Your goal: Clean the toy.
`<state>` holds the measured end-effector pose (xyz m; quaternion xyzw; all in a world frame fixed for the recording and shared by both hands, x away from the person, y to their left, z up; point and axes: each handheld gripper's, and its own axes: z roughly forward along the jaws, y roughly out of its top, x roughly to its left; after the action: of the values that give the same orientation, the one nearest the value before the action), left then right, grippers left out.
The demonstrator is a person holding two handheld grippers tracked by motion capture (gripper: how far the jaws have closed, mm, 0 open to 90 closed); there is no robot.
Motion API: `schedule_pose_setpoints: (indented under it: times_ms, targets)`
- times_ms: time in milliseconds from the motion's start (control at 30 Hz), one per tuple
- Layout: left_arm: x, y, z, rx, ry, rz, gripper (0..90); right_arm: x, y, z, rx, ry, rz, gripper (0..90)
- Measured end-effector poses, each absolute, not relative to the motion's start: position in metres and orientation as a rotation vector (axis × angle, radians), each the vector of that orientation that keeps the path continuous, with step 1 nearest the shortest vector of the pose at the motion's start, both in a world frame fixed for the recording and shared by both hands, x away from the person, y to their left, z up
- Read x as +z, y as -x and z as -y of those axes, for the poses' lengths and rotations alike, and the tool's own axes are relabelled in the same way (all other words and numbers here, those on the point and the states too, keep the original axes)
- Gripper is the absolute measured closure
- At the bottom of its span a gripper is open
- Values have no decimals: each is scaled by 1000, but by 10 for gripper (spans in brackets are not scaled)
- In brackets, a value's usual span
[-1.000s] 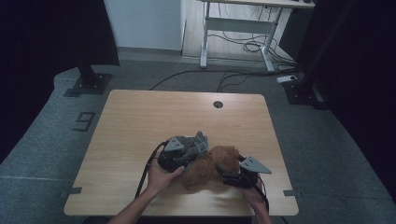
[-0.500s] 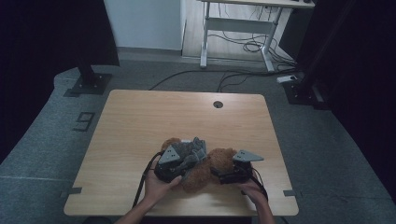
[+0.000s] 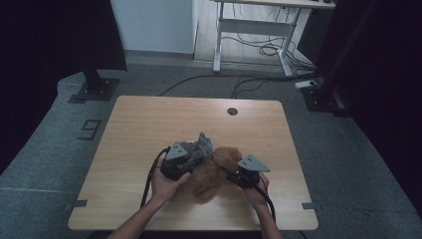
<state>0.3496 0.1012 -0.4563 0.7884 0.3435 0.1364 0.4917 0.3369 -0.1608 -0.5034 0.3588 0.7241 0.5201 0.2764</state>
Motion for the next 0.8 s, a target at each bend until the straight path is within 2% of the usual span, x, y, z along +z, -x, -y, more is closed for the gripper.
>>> schedule_pose_setpoints:
  times_ms: [233,567,800]
  targets:
    - [-442,-364,-103,353,-1895,-852,776,-497,-348,153,1398,-868,-1792,472]
    - [-464,-344,-95,305,-1935,-815,773,-517,-332,175,1379,-778,-1894,426]
    - [-450,-338,-82,280,-1937,-787,770,-529,-323,185,1398,-814,-1931,415]
